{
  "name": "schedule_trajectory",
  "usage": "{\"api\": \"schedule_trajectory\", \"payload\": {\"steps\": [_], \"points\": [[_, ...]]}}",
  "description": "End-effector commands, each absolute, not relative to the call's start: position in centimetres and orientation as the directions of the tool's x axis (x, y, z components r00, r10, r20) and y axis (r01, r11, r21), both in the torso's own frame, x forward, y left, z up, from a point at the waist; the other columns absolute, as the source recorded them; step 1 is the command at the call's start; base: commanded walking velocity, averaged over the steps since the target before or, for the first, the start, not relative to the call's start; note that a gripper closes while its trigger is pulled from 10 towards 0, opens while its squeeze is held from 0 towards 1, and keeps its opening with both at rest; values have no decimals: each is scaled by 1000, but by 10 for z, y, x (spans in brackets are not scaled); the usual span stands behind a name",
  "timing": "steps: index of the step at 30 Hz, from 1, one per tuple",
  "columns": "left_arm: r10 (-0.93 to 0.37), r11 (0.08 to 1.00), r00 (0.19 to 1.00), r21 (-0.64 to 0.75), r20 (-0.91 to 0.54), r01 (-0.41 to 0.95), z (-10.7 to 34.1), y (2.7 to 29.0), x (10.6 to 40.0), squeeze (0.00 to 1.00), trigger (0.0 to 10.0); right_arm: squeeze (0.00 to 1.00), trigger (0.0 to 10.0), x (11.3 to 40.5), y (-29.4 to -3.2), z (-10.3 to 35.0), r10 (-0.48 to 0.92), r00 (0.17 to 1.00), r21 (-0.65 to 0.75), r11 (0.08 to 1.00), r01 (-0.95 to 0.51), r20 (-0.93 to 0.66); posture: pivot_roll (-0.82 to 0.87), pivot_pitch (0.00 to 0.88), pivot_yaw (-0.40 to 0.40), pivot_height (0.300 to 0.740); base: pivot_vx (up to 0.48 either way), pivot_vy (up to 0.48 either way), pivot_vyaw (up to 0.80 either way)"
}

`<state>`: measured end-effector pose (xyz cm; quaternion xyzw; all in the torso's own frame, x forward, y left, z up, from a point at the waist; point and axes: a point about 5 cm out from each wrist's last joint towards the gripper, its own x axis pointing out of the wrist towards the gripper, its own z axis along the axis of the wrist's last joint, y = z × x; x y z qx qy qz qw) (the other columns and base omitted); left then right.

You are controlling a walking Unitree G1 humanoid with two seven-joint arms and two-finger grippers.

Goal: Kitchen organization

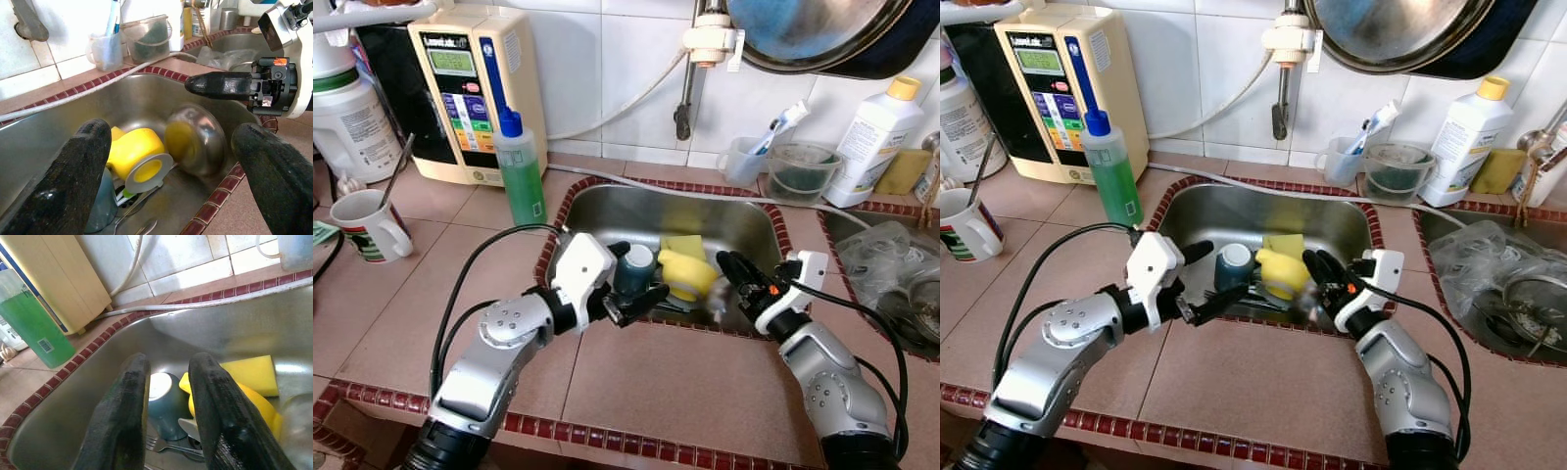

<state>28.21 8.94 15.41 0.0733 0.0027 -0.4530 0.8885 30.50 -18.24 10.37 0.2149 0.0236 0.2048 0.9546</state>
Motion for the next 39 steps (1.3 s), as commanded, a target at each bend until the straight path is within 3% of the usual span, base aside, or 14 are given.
{"api": "schedule_trajectory", "payload": {"steps": [1,16,26,39], "points": [[-808,574,586,146,-53,805,162,88,283,0,10000,1000,10000,306,-187,106,388,920,425,824,-375,61,-22,0,11,740,0,0,0],[-742,656,668,146,-53,740,155,101,290,0,10000,1000,10000,306,-186,112,347,933,359,862,-358,98,-23,0,9,740,0,0,0],[-583,800,812,166,-16,577,150,114,302,0,10000,1000,10000,302,-183,123,250,954,227,932,-284,165,-27,0,7,740,0,0,0],[-437,894,899,103,-6,435,135,118,316,0,10000,1000,10000,299,-175,135,159,963,190,961,-202,220,-41,0,-1,740,0,0,0]]}}
